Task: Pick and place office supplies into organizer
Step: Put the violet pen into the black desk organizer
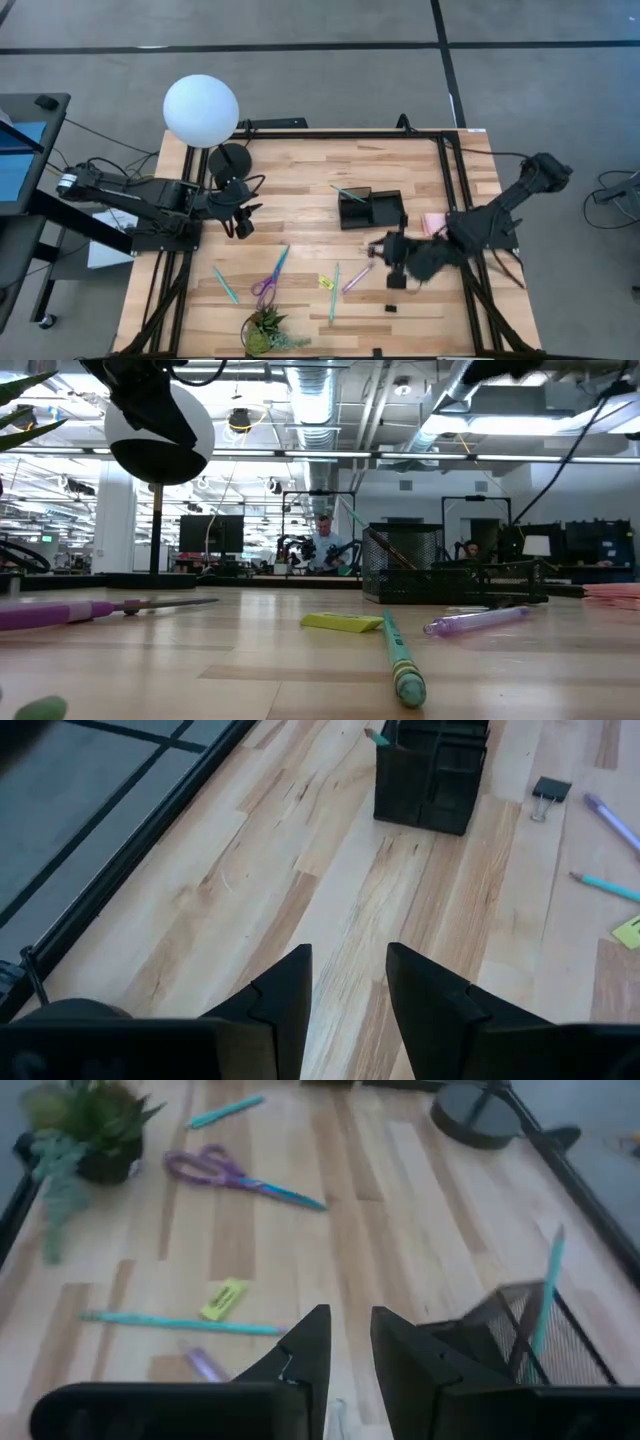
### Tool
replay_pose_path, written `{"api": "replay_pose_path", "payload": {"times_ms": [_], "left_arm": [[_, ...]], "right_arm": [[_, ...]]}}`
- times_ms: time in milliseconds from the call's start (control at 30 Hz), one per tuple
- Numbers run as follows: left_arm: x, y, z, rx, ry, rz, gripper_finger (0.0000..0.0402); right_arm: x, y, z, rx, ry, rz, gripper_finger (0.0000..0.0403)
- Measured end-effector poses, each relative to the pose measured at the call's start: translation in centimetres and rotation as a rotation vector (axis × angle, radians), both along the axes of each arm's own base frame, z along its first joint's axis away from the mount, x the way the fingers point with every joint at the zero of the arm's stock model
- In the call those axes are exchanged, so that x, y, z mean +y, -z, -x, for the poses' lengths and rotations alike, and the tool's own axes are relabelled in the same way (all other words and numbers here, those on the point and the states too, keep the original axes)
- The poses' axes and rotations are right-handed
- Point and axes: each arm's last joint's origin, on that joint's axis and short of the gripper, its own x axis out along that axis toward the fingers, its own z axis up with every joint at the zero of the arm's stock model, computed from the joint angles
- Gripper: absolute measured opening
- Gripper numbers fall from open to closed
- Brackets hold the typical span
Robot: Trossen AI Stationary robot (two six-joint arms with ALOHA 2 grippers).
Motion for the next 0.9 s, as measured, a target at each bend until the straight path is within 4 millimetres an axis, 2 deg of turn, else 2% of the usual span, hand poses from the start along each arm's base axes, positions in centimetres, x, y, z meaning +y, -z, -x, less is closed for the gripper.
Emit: {"api": "replay_pose_path", "payload": {"times_ms": [67, 133, 267, 400, 600, 767, 900], "left_arm": [[0.0, 0.1, 0.0, 0.009, 0.004, 0.001, 0.0128], [-0.1, 0.1, 0.0, 0.009, 0.011, 0.003, 0.0128], [-0.3, 0.1, 0.1, 0.011, 0.023, -0.001, 0.0128], [-0.4, 0.1, 0.1, 0.014, 0.032, -0.002, 0.0128], [-0.6, 0.1, 0.1, 0.012, 0.037, 0.003, 0.0128], [-0.6, 0.1, 0.1, 0.010, 0.032, 0.002, 0.0128], [-0.6, 0.1, 0.1, 0.002, 0.019, 0.014, 0.0128]], "right_arm": [[-1.1, 1.3, 0.3, -0.091, -0.030, -0.085, 0.0071], [-1.6, 3.1, 0.5, -0.190, -0.138, -0.141, 0.0071], [-2.2, 7.1, 1.3, -0.338, -0.306, -0.148, 0.0071], [-2.6, 10.8, 2.0, -0.289, -0.333, -0.097, 0.0071], [-1.8, 14.0, 0.8, -0.230, -0.395, -0.117, 0.0071], [-1.4, 16.7, -0.2, -0.112, -0.444, -0.121, 0.0071], [-1.7, 17.6, -0.9, -0.095, -0.477, -0.156, 0.0071]]}}
